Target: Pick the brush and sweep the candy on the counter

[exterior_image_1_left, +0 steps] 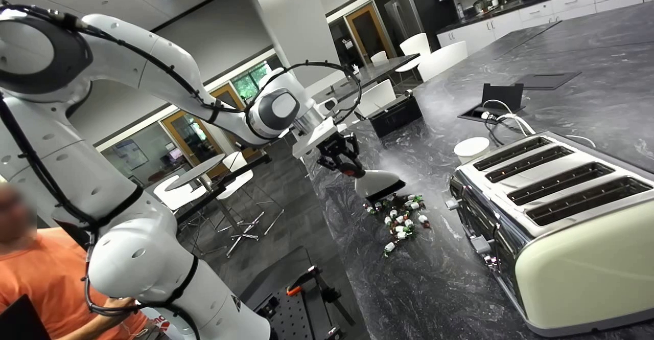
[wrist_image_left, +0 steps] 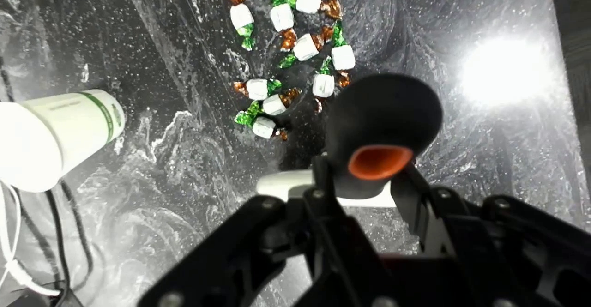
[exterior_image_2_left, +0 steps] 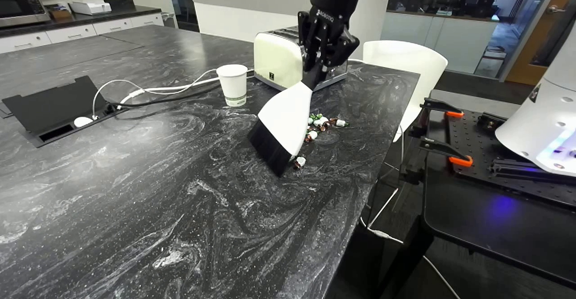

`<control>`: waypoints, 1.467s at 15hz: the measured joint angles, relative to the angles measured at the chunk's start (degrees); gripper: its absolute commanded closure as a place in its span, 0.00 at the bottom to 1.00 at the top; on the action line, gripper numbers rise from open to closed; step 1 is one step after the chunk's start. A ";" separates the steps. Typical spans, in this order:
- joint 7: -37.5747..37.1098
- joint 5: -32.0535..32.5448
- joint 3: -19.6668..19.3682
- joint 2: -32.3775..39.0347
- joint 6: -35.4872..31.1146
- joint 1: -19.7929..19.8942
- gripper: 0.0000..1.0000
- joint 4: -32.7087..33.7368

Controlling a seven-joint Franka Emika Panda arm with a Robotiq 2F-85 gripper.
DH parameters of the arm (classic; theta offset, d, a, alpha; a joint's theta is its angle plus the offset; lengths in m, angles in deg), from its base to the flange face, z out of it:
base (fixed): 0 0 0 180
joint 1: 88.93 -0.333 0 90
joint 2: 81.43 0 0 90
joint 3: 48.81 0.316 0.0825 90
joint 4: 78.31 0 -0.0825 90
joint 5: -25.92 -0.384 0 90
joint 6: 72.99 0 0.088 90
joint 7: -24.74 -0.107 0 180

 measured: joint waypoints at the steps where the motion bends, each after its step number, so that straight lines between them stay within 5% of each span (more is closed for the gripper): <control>1: 0.69 0.01 -0.12 0.33 0.99 0.10 0.88 0.49; 22: 10.12 8.26 -9.11 -1.66 16.19 9.05 0.88 1.90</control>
